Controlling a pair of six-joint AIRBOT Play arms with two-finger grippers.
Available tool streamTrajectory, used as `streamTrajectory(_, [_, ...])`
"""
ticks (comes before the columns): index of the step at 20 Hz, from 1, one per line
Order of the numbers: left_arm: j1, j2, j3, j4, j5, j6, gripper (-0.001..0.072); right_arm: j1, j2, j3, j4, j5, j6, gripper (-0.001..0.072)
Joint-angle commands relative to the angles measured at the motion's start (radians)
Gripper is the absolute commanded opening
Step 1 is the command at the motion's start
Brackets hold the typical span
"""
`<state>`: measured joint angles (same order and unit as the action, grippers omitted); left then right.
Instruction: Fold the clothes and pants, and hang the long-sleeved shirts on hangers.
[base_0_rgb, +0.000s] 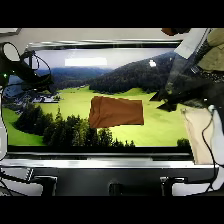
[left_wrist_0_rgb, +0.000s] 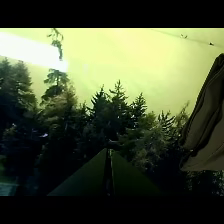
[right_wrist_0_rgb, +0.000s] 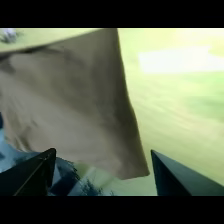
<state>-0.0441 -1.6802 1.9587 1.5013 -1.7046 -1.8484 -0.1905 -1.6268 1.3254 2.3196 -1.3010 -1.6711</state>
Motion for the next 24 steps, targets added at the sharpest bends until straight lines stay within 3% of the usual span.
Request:
streamTrajectory(1, [-0.001,-0.003,0.0,0.0,0.0,-0.004,0.0014,0.074,-0.108,-0.056,0.041,0.048,-0.076,0.0678])
streamTrajectory(4, [-0.001,-0.005,0.0,0.0,0.001,-0.004,0.0014,0.124,-0.158,-0.056,0.064,0.107,-0.076,0.0657])
streamTrajectory(9, [-0.001,-0.006,0.0,0.004,0.003,-0.003,0.0014,0.146,-0.173,-0.056,0.086,0.156,-0.068,0.0394])
streamTrajectory(10, [-0.001,-0.007,0.0,0.004,0.004,-0.003,0.0014,0.146,-0.172,-0.056,0.09,0.157,-0.068,0.0319])
streamTrajectory(12, [-0.001,-0.008,0.0,0.003,0.004,-0.003,0.0014,0.146,-0.167,-0.055,0.117,0.149,-0.068,0.0034])
streamTrajectory(15, [-0.001,-0.009,0.0,0.004,0.004,-0.003,0.0014,0.135,-0.119,0.005,0.135,0.149,-0.031,0.003])
streamTrajectory(19, [-0.001,-0.009,0.0,0.004,0.003,-0.003,0.0014,0.018,-0.09,0.252,0.12,0.139,0.17,0.003])
streamTrajectory(24, [-0.001,-0.013,0.0,0.004,0.003,-0.003,0.0014,-0.18,-0.085,0.524,0.074,0.129,0.334,0.0029])
